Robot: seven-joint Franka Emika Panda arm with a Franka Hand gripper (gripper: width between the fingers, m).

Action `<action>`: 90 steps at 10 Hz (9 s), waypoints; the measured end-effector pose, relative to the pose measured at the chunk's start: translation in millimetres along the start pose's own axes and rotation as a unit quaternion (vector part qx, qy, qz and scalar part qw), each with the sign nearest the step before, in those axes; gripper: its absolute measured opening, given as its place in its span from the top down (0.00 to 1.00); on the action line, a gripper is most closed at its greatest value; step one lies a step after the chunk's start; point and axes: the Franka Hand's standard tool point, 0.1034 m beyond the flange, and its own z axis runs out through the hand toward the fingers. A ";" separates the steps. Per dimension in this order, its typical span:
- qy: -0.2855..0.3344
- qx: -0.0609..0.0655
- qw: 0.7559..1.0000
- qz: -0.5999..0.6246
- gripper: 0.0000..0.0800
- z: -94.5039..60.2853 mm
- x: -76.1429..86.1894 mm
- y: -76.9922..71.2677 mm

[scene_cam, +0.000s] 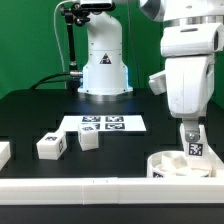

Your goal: Assemble stool

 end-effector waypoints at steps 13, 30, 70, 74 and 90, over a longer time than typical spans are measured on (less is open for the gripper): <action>0.003 0.006 0.962 0.274 0.58 6.1 -2.9 0.2; 0.019 0.031 0.541 0.840 0.57 5.0 5.8 -1.8; 0.069 0.088 0.376 0.920 0.19 -43.4 -77.7 18.1; 0.071 0.078 0.496 0.862 0.19 -41.9 -78.4 16.3; -0.017 -0.031 0.897 0.441 0.19 4.1 -119.0 -17.8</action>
Offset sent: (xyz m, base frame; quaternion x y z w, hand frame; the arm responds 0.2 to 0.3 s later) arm 0.0128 -0.0015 0.0017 -0.0140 -0.0007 -0.0087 0.9999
